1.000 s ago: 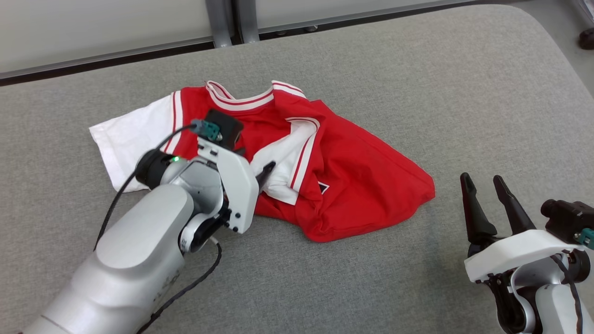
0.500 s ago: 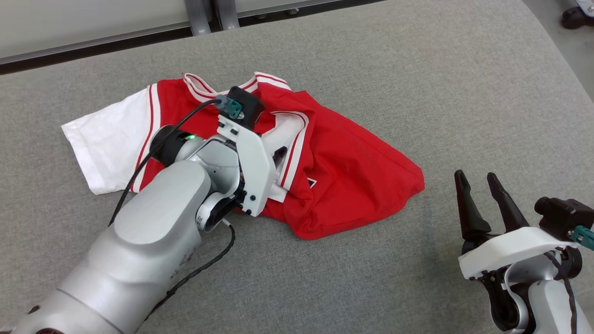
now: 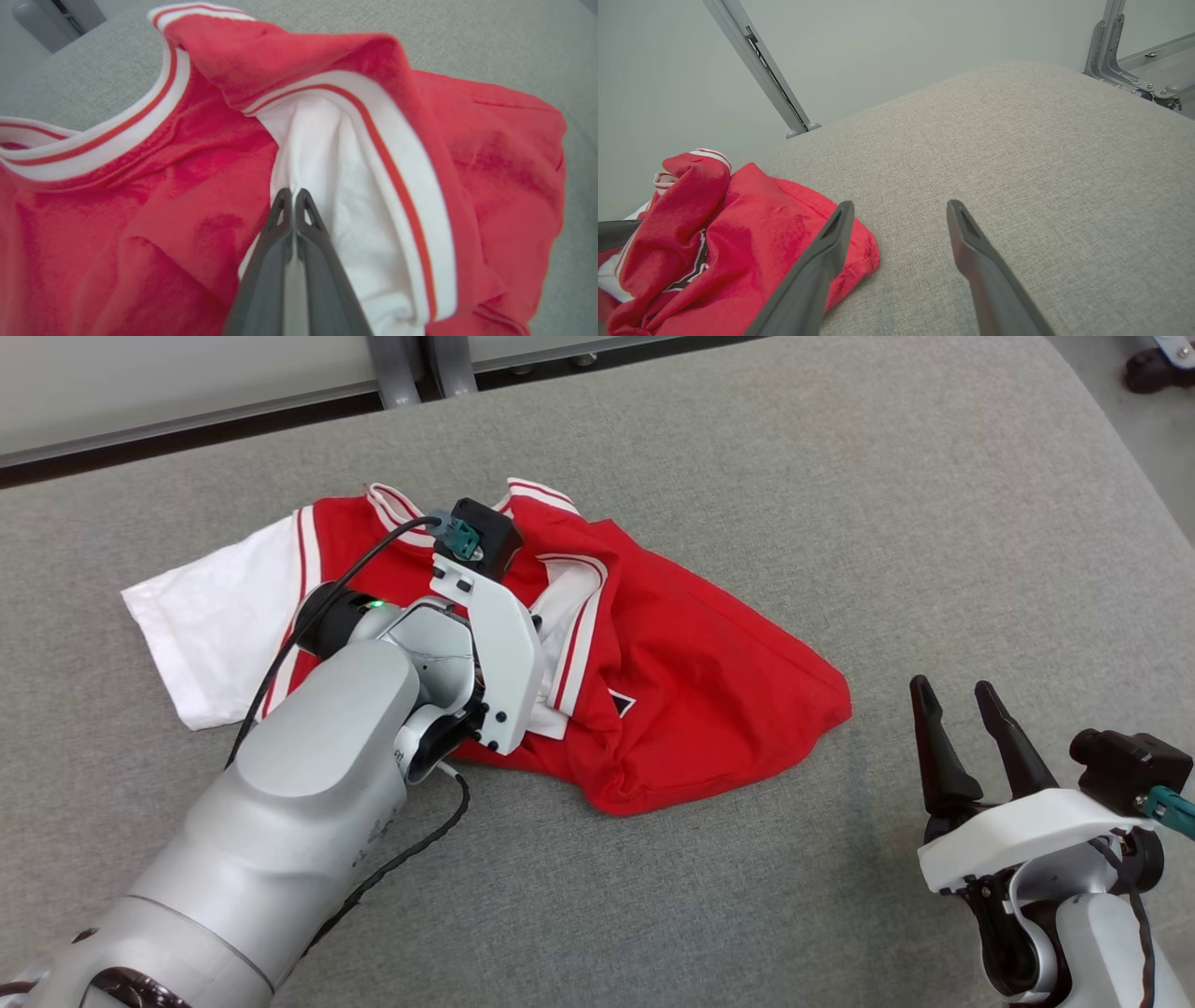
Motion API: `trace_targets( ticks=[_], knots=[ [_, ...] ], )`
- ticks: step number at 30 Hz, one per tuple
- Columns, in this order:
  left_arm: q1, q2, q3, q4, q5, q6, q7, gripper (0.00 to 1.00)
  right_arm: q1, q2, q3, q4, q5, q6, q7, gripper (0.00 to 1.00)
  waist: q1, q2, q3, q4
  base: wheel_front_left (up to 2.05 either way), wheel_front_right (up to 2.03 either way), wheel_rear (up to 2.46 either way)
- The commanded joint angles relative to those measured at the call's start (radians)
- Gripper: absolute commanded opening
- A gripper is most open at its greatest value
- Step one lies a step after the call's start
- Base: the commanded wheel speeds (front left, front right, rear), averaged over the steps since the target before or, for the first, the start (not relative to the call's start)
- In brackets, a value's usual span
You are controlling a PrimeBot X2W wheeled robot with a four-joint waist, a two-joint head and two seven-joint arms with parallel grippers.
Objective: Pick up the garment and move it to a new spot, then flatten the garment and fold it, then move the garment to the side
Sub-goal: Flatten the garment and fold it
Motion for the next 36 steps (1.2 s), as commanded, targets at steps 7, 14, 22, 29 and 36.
trace_targets(
  ticks=[7,14,22,29,36],
  knots=[
    [0.018,-0.016,0.001,-0.025,0.001,-0.009,-0.098,0.00,0.027,-0.006,-0.032,0.005,-0.024,0.002,0.010,1.00,0.0000,-0.0001,-0.089,0.070,0.00,0.00,0.00],
    [0.112,0.027,0.013,-0.174,-0.013,0.033,-0.139,0.00,0.085,-0.007,-0.069,-0.023,-0.057,0.002,0.056,1.00,0.0000,-0.0001,-0.194,0.183,0.00,0.00,0.00],
    [0.276,0.159,0.041,-0.449,-0.027,0.162,-0.104,0.00,0.133,-0.007,-0.090,-0.063,-0.068,0.002,0.101,1.00,0.0000,-0.0001,-0.247,0.281,0.00,0.00,0.00],
    [0.474,0.331,0.084,-0.716,-0.035,0.325,-0.065,0.00,0.160,-0.007,-0.102,-0.092,-0.075,0.002,0.128,1.00,0.0000,-0.0001,-0.246,0.341,0.00,0.00,0.00],
    [0.663,0.443,0.143,-0.879,-0.078,0.447,-0.084,0.00,0.170,-0.007,-0.108,-0.107,-0.080,0.002,0.142,1.00,0.0000,-0.0001,-0.242,0.369,0.00,0.00,0.00]
  ],
)
